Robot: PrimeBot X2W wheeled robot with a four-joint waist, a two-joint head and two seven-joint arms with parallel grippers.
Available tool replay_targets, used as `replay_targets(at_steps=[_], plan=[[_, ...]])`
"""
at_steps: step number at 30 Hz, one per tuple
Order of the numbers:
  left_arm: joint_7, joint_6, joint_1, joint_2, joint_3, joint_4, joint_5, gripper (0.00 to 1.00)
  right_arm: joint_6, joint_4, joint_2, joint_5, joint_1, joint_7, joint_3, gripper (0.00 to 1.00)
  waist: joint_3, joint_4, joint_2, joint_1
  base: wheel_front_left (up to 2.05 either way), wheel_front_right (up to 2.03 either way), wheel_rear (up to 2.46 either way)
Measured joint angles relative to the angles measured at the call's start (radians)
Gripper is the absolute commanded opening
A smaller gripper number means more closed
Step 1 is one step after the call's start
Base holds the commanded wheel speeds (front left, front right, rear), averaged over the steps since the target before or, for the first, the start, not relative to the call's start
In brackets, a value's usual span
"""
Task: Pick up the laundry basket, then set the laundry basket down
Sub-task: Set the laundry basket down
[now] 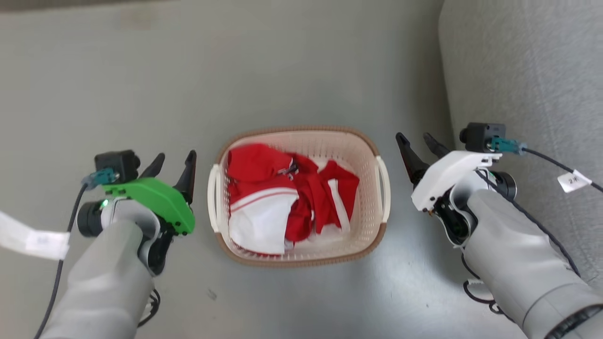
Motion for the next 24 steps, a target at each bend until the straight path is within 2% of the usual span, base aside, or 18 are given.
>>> replay_targets(at_steps=[6,15,24], plan=[[0.000,0.000,0.064,0.008,0.062,-0.068,0.019,1.00,-0.004,-0.076,-0.017,-0.033,0.048,0.000,-0.062,1.00,-0.086,0.001,0.0000,0.0000,0.00,0.00,0.00],[0.000,0.000,0.173,0.032,0.135,-0.164,0.100,1.00,-0.013,-0.187,-0.023,-0.114,0.149,0.000,-0.102,1.00,-0.216,0.002,0.0000,0.0000,0.00,0.00,0.00],[0.000,0.016,0.243,0.032,0.215,-0.305,0.169,1.00,-0.049,-0.331,-0.034,-0.179,0.229,0.000,-0.183,1.00,-0.323,0.008,0.0000,0.0000,0.00,0.00,0.00]])
